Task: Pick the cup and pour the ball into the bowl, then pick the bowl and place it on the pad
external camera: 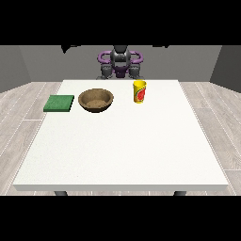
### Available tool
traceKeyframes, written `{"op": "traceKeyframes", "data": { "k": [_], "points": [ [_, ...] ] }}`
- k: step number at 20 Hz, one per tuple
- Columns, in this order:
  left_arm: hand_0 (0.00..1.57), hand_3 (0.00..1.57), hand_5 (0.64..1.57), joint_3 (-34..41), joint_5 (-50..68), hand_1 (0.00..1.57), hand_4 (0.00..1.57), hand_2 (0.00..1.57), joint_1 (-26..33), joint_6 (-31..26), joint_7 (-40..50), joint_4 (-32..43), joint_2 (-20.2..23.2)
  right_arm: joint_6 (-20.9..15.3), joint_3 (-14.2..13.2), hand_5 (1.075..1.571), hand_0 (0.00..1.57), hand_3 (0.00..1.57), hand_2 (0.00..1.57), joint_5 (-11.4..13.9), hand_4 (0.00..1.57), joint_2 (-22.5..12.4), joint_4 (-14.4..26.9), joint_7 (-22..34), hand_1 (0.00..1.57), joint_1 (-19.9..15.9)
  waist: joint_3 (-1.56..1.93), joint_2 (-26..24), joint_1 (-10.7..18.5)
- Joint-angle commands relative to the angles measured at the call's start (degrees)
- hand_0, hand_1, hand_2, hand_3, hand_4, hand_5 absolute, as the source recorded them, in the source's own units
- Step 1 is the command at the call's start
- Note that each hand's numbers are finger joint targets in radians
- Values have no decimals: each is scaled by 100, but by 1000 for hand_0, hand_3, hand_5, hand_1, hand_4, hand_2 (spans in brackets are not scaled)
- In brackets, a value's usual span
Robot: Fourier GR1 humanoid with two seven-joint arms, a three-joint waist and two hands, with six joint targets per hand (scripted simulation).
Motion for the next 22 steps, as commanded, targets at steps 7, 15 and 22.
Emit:
{"op": "traceKeyframes", "data": {
  "k": [7, 15, 22],
  "points": [
    [0, 0, 1544, 690, 478, 0, 0, 0, -101, -324, -718, 21, 206, 514, -587, 1570, 0, 0, 0, -502, 0, -31, -287, -452, 0, 61, 11, 810, -131],
    [0, 0, 1527, 457, -41, 0, 0, 0, -604, -122, -1837, 956, -91, 540, -354, 1570, 0, 0, 0, -80, 0, 281, 358, -1327, 0, -320, 11, 1622, -189],
    [0, 0, 1519, 540, -253, 0, 0, 0, -739, 144, -3503, 2569, -371, 769, -525, 1571, 0, 0, 0, -136, 0, 88, 540, -1504, 0, -502, 9, 1933, -394]
  ]
}}
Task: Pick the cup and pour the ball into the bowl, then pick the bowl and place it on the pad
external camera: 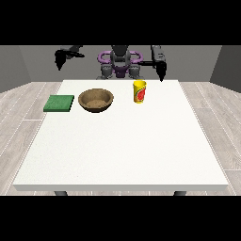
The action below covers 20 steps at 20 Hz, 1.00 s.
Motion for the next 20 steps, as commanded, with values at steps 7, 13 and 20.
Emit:
{"op": "traceKeyframes", "data": {
  "k": [7, 13, 20],
  "points": [
    [0, 0, 1519, 362, -20, 0, 0, 0, -777, 224, -1904, 2332, 39, 377, -152, 1570, 0, 0, 0, -70, 0, -145, 342, -475, 0, -200, -1, 588, -318],
    [0, 0, 1517, 190, -248, 0, 0, 0, -1198, 580, -2531, 3290, -209, 357, -416, 1571, 0, 0, 0, -126, 0, -313, 1002, -487, 0, -694, -1, 524, -127],
    [0, 0, 1523, 546, -95, 0, 0, 0, -1776, 546, -3071, 4384, 28, 382, 13, 1571, 0, 0, 0, 278, 0, 153, 852, -1148, 0, -227, -1, 673, -418]
  ]
}}
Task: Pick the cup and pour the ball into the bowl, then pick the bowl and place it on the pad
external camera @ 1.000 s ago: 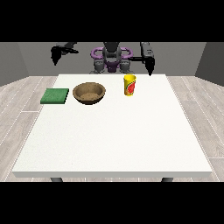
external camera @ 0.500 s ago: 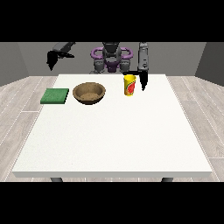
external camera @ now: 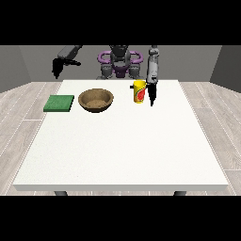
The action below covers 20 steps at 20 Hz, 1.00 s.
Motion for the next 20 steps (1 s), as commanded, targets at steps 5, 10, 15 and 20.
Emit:
{"op": "traceKeyframes", "data": {
  "k": [5, 10, 15, 20],
  "points": [
    [0, 0, 1320, 219, 28, 0, 763, 0, -684, 409, -631, 962, -43, 12, -129, 1571, 0, 0, 0, -50, 0, -202, 144, 179, 0, -418, 0, 216, -34],
    [1317, 1571, 1245, -187, -857, 1317, 1455, 1571, -24, 1794, -1045, 745, -85, 185, -347, 1570, 0, 0, 0, -188, 0, -517, 147, 176, 0, -505, 0, 465, -308],
    [1327, 1571, 1245, -708, -970, 1327, 1500, 1571, 106, 2240, -254, 430, -179, 522, -465, 1570, 0, 0, 0, -288, 0, -638, 739, 25, 0, -313, 7, -188, -310],
    [1381, 1571, 1341, -1090, -2018, 1381, 1571, 1571, -219, 2382, 1211, 214, 717, 370, -561, 1569, 0, 0, 0, -213, 0, -683, 1234, 329, 0, -168, 29, -1190, 280]
  ]
}}
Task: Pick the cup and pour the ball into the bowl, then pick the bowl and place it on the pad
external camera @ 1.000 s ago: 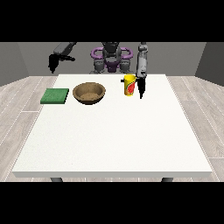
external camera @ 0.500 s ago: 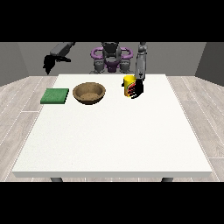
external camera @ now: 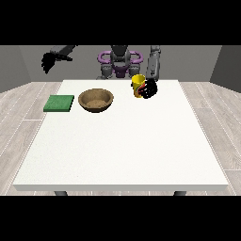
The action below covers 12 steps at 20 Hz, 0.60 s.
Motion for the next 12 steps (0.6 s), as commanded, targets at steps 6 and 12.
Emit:
{"op": "traceKeyframes", "data": {
  "k": [6, 12],
  "points": [
    [1459, 1571, 1282, -528, -1316, 1459, 1571, 1571, -1451, -132, 2632, 183, 1617, -127, 120, 1568, 0, 0, 0, 178, 0, 203, 484, 8, 0, 43, -24, -581, 140],
    [1473, 1571, 1278, -927, -1959, 1473, 1571, 1571, -1574, -231, 3432, -129, 1348, 32, -113, 1568, 0, 0, 0, 122, 0, -33, 920, -138, 0, 124, -34, -775, 284]
  ]
}}
